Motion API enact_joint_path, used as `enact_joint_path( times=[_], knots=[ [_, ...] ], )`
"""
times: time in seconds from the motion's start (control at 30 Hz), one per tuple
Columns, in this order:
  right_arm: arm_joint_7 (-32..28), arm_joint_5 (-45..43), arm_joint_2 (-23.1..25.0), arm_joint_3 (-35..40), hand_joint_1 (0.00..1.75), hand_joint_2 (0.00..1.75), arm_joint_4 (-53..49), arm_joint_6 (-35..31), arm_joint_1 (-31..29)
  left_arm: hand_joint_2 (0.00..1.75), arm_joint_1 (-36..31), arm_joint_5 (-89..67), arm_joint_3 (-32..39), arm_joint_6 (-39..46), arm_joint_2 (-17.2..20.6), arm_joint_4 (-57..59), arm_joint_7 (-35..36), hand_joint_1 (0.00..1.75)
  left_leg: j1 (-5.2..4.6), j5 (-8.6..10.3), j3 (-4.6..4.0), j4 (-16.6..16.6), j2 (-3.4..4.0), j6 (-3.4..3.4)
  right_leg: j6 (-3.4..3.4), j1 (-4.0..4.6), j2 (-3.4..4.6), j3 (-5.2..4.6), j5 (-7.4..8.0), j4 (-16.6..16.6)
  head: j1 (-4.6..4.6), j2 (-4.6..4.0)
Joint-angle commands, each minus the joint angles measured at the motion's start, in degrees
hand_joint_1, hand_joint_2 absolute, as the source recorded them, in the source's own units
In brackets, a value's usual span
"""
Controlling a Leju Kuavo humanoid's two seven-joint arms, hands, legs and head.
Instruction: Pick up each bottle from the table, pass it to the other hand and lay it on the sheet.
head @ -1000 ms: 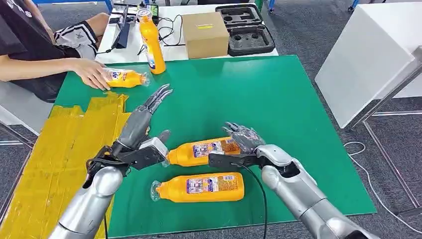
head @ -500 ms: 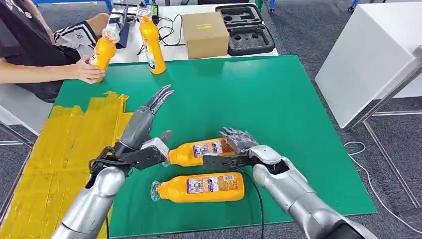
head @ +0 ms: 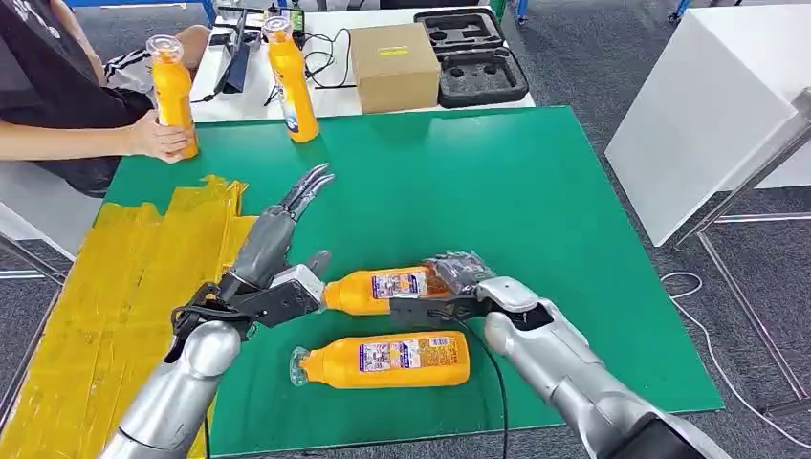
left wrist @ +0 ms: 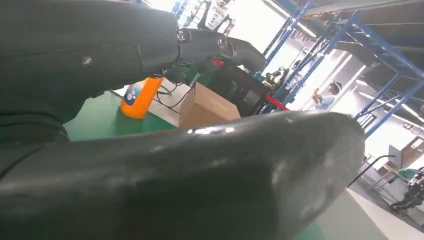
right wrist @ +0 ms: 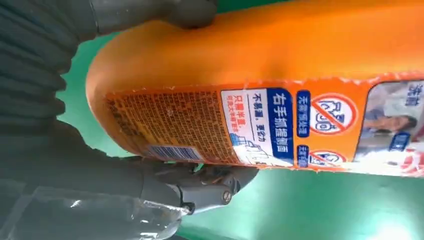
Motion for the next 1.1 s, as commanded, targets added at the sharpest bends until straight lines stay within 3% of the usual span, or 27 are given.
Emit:
enact_joint_path(
  times=[0.03,0.27,0.4,0.63,0.83,1.1],
  knots=[
    [-0.12,-0.60,-0.09,1.64,1.75,1.75,4.11,-0.72,-1.91,0.00,-0.96,-0.07,0.97,-0.06,-0.66,3.61,-0.02,0.00,0.03,-0.08,0.27,-0.04,-0.02,-0.10,-0.08,0.05,-0.11,0.28,-0.08,-0.04,0.00,0.00],
    [1.50,-0.69,-1.24,-1.03,1.75,1.75,0.88,-2.83,-2.58,0.00,-1.39,0.35,1.15,-0.05,-0.57,4.83,-0.67,0.00,0.03,-0.10,0.33,-0.02,-0.05,-0.12,-0.10,0.05,-0.16,0.34,-0.11,-0.03,0.00,0.00],
    [2.93,-3.73,-2.04,-9.10,1.75,1.75,-8.10,-7.60,-1.16,0.00,-0.39,0.59,1.79,-0.06,-0.53,4.26,-0.84,0.00,0.00,-0.06,0.13,0.03,-0.04,-0.08,-0.06,0.01,-0.13,0.13,-0.08,0.04,0.00,0.00],
    [1.68,-9.58,-2.89,-17.68,1.75,1.75,-15.61,-8.49,1.38,0.00,0.14,0.61,2.01,-0.38,-1.14,3.91,-1.04,0.00,-0.01,-0.04,0.16,-0.02,-0.13,-0.08,-0.06,0.00,-0.20,0.18,-0.08,-0.02,0.00,0.00],
    [0.35,-11.79,-2.40,-18.85,1.75,1.75,-15.73,-8.39,1.76,0.00,0.71,0.63,2.18,-0.36,-0.94,3.29,-1.04,0.00,0.01,-0.06,0.19,-0.01,-0.06,-0.08,-0.07,0.03,-0.13,0.20,-0.06,-0.04,0.00,0.00],
    [-5.64,-22.03,-2.46,-20.87,1.75,1.75,-15.25,-1.65,2.67,0.00,-0.95,0.98,2.05,-0.56,-1.45,5.24,-1.13,0.00,0.02,-0.05,0.20,-0.02,-0.11,-0.09,-0.07,0.04,-0.18,0.23,-0.07,-0.04,0.00,0.00]
  ],
)
